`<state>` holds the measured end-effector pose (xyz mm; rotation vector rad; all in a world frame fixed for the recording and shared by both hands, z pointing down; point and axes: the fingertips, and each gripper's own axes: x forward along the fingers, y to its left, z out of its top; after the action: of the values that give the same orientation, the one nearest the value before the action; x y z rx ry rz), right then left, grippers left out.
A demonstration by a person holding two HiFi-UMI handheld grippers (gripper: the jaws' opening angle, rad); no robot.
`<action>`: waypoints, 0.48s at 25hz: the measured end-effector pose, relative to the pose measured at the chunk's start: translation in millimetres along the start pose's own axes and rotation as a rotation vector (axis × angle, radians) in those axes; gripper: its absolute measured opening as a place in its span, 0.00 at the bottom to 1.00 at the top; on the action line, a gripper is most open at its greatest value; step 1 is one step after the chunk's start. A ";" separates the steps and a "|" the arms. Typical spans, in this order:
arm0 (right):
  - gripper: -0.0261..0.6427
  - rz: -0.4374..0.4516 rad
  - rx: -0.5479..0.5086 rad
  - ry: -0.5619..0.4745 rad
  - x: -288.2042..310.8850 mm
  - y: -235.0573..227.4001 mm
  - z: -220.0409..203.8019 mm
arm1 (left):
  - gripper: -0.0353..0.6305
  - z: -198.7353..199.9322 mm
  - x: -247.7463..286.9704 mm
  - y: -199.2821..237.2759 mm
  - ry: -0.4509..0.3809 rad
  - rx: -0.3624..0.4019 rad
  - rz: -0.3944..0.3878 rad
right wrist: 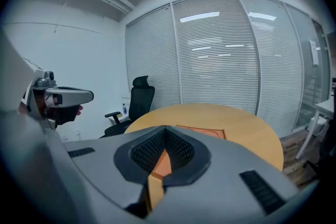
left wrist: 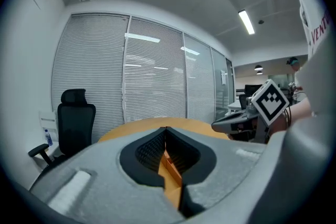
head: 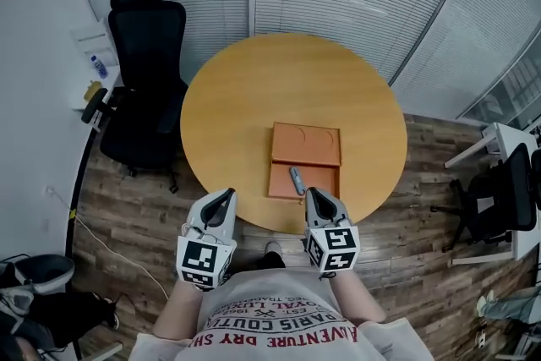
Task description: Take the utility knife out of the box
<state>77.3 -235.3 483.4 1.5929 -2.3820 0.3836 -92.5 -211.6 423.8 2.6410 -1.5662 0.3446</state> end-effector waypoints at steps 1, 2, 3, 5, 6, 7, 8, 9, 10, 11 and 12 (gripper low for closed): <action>0.05 0.013 -0.007 0.016 9.2 -7.0 -0.1 | 0.07 0.8 11.7 1.2 0.000 -0.006 0.007; 0.05 0.029 -0.016 0.034 18.3 -12.8 -1.4 | 0.07 0.7 22.9 2.9 0.001 -0.014 0.016; 0.05 0.046 -0.025 0.055 27.2 -17.6 -3.8 | 0.07 -0.3 33.5 4.7 0.004 -0.025 0.023; 0.05 0.084 -0.045 0.103 44.4 -25.0 -11.6 | 0.07 -3.9 52.7 7.4 0.012 -0.047 0.033; 0.05 0.102 -0.052 0.127 52.5 -28.1 -16.7 | 0.07 -6.6 61.1 8.1 0.017 -0.054 0.037; 0.05 0.117 -0.056 0.151 60.3 -31.1 -22.5 | 0.07 -10.0 68.6 8.5 0.023 -0.060 0.039; 0.05 0.131 -0.056 0.175 67.9 -34.1 -29.0 | 0.07 -14.3 75.5 8.7 0.031 -0.065 0.041; 0.05 0.143 -0.053 0.200 75.3 -36.7 -36.1 | 0.07 -19.2 81.6 8.8 0.040 -0.069 0.042; 0.05 0.153 -0.048 0.226 82.5 -39.0 -43.8 | 0.07 -24.6 87.0 9.2 0.050 -0.072 0.041; 0.05 0.163 -0.044 0.251 89.5 -40.6 -51.8 | 0.07 -30.3 91.6 10.2 0.061 -0.077 0.041; 0.05 0.172 -0.042 0.278 96.4 -41.4 -60.4 | 0.07 -36.4 95.3 11.8 0.072 -0.083 0.041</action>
<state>83.5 -312.2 576.7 1.2295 -2.2993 0.5465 -64.8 -293.6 479.1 2.5096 -1.5789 0.3640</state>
